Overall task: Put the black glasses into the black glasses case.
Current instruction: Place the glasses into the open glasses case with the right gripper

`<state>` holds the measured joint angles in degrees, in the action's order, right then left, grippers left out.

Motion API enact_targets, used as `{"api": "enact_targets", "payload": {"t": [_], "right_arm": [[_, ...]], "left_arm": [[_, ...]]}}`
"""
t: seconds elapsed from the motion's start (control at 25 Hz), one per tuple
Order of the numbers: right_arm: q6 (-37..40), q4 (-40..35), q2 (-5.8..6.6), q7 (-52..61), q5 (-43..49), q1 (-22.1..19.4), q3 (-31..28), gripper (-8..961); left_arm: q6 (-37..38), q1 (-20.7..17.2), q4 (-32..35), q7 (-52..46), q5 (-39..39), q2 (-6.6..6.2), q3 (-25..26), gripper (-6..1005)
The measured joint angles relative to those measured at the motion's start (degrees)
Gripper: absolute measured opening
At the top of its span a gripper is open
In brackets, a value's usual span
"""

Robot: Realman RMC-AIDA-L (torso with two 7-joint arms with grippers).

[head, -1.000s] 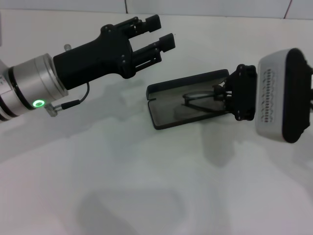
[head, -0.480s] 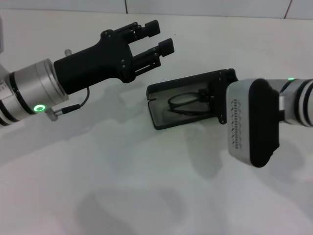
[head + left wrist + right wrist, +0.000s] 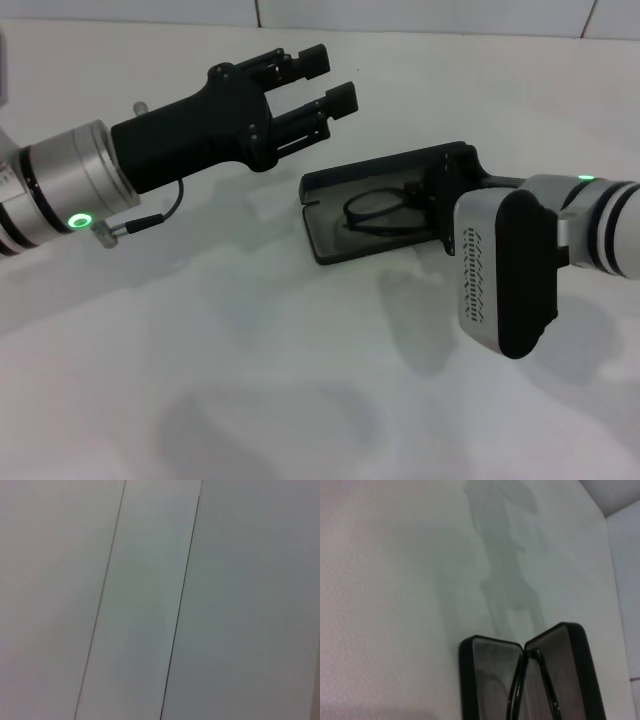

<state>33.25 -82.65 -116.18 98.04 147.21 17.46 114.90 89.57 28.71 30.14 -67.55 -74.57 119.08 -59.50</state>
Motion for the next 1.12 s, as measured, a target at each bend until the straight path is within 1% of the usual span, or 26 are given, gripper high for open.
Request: {"api": "enact_targets", "payload": {"t": [0.2,0.36,0.76,1.12], "right_arm": [[-7.0,2.8,-0.01,0.0,1.7,-0.3,2.2,162],[-9.2,3.8,0.00,0.0,1.7,-0.3,2.6,171],[-8.0,4.3,0.00,0.8,1.0,-0.3,3.0,195],[-7.2,3.2,0.00,4.0,0.2,-0.4,1.3,219]], "left_arm": [[0.2,-0.2,0.0,-0.2,-0.1,0.00,-0.2,600],[0.1,0.1,0.0,-0.4,-0.1,0.01,-0.2,600],[0.1,0.5,0.0,-0.7,-0.2,0.09,-0.3,600],[0.0,0.3,0.0,-0.7,-0.1,0.10,-0.3,599]]}}
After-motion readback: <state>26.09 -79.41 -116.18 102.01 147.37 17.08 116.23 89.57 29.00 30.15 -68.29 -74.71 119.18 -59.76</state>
